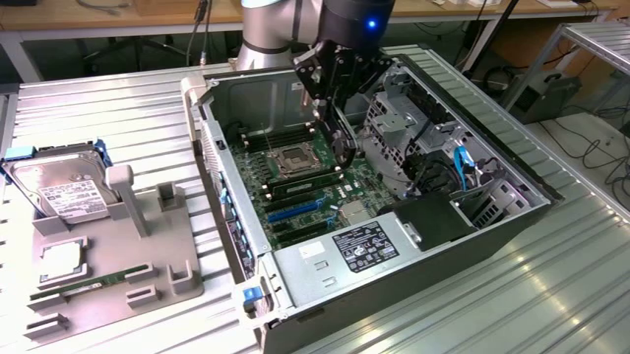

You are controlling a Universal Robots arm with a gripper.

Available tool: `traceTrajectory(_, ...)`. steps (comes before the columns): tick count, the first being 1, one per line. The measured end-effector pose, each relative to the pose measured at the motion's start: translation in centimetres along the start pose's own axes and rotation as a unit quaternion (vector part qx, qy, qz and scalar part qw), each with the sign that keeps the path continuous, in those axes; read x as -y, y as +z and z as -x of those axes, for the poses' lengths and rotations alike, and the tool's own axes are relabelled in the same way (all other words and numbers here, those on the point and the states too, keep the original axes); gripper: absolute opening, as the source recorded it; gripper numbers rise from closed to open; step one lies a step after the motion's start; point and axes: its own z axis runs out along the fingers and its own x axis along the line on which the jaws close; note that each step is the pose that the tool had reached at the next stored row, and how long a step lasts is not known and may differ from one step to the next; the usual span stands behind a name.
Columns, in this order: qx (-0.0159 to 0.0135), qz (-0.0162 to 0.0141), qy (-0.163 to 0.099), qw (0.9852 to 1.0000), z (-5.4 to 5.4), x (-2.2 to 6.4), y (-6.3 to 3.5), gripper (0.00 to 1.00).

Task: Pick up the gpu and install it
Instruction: 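Pick up the gpu and move the gpu toward the slot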

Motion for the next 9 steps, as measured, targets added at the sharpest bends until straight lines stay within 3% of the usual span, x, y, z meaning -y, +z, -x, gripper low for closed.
traceTrajectory(9, 0.0, -0.0001, 0.0, 1.0, 0.47, -0.11, 0.3, 0.26)
